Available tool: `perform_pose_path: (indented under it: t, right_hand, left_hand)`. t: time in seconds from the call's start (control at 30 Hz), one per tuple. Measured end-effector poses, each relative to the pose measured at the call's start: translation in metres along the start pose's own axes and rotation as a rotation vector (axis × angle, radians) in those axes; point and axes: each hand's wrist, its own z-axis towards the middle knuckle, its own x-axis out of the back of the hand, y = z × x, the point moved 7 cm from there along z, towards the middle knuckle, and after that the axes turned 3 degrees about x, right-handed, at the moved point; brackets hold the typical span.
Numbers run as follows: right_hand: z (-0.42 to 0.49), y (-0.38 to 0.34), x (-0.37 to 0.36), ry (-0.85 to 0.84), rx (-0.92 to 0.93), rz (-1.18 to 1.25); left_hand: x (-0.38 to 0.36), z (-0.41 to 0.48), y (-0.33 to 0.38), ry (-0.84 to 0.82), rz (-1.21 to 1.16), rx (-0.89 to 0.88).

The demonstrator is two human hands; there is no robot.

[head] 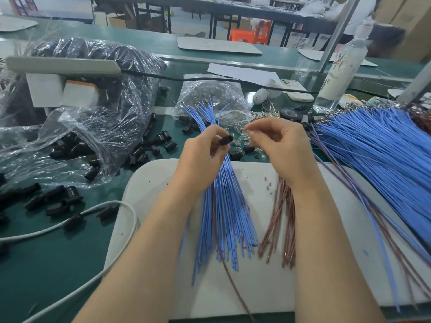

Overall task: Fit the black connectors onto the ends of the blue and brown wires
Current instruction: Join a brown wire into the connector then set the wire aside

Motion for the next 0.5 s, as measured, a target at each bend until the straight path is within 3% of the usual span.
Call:
perform_pose_path:
  t: [0.3, 0.5]
  right_hand:
    - [-0.004, -0.015, -0.011, -0.029, 0.038, -0.054]
    - [-0.004, -0.019, -0.013, -0.006, 0.099, -0.148]
  left_hand:
    - [0.001, 0.000, 0.002, 0.028, -0.183, -0.037]
    - [0.001, -0.001, 0.005, 0.022, -0.144, -0.059]
